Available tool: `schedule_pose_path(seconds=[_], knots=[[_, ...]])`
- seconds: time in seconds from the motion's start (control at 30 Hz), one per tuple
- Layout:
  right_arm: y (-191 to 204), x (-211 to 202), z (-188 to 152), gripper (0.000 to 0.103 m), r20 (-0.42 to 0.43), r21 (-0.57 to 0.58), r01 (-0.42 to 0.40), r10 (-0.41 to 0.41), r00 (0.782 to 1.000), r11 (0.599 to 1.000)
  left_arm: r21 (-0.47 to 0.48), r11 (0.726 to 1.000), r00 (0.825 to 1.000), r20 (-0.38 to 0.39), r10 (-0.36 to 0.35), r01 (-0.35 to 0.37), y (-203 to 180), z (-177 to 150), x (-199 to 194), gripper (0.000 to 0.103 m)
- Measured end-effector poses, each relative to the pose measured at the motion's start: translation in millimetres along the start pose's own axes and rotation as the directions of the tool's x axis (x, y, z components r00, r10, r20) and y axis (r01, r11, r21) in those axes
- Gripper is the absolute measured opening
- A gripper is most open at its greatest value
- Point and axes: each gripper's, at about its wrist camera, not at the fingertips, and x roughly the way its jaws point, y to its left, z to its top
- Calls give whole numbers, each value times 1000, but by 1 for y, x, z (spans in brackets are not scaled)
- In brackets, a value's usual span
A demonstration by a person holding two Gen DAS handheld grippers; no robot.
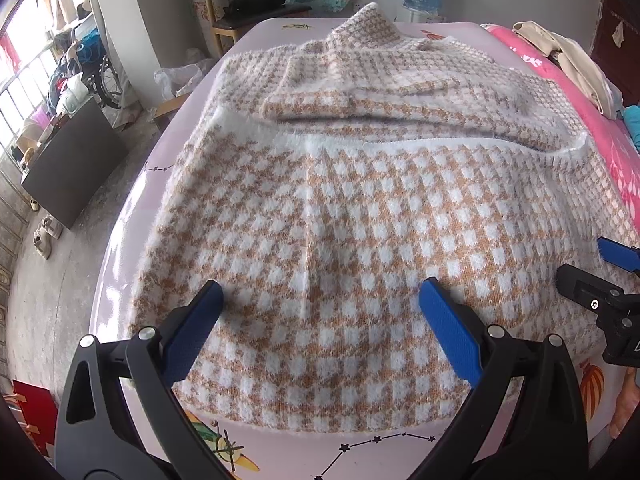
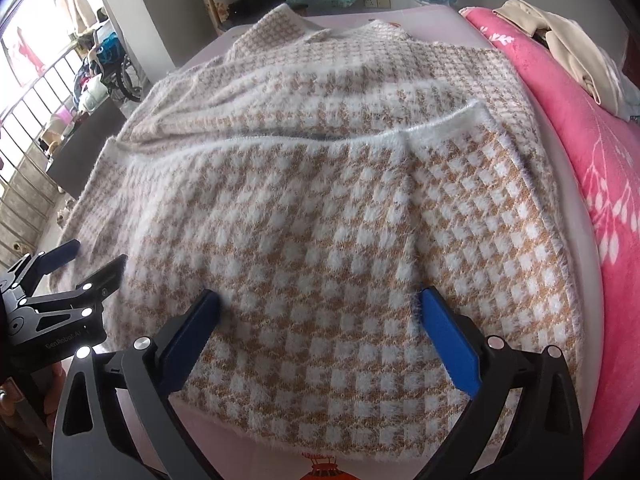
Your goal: Fold large clothes
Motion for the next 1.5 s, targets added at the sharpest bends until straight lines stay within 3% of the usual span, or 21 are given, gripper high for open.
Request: schedule_pose_path(seconds=[0.17,0.27,0.33,0.4,0.57,0.7,0.77,0.9,0.97,1.0,1.13,1.17,1.2,1.27,1.3,1.33,1.4,1.5], knots=[[-1,1,3,97,-23,-1,-10,10,1000,1000,-5,999,999,-19,-38,38,6,2,4,96],[-3,2,7,97,-52,-14,-27,26,998,1000,41,997,998,-18,-59,60,8,5,2,96],[-3,0,15,97,-98,-11,-37,36,995,999,60,995,997,6,-80,79,13,12,-7,96],[-1,-11,26,97,-90,-20,-47,45,995,999,65,990,991,44,-127,124,22,25,-23,96],[6,-66,94,97,86,-124,-86,97,992,989,132,975,960,197,-200,177,45,109,-61,96],[-7,-75,183,97,205,-149,-80,110,973,986,150,954,920,264,-291,259,44,204,-46,96],[-19,-58,223,97,209,-128,-87,113,971,988,145,940,905,259,-337,309,38,244,-23,95],[-52,10,303,97,118,-22,-134,136,984,991,121,925,908,183,-378,360,7,321,54,95],[-73,51,333,96,62,52,-132,129,990,990,82,919,911,124,-393,385,-6,343,93,94],[-87,78,348,91,22,117,-157,155,988,981,60,917,912,92,-399,395,-11,353,111,93],[-122,142,370,73,-73,275,-167,194,978,947,-57,915,915,-48,-402,399,-28,375,181,69],[-129,154,373,71,-90,308,-175,212,973,935,-77,910,909,-70,-412,406,-29,376,190,61],[-136,166,373,63,-108,343,-184,233,967,921,-90,905,902,-84,-423,416,-28,374,197,59],[-141,180,370,50,-131,386,-203,271,954,900,-123,895,890,-108,-442,429,-32,374,210,42],[-142,185,368,34,-138,391,-209,282,950,896,-130,887,881,-120,-458,443,-36,372,214,37],[-140,186,366,19,-142,385,-209,282,949,899,-128,882,875,-124,-468,454,-35,370,214,24],[-136,177,362,12,-118,353,-224,281,953,908,-87,882,876,-109,-470,463,-39,367,204,14],[-129,145,361,11,-58,288,-257,285,957,922,10,875,874,-68,-482,483,-41,360,173,11]])
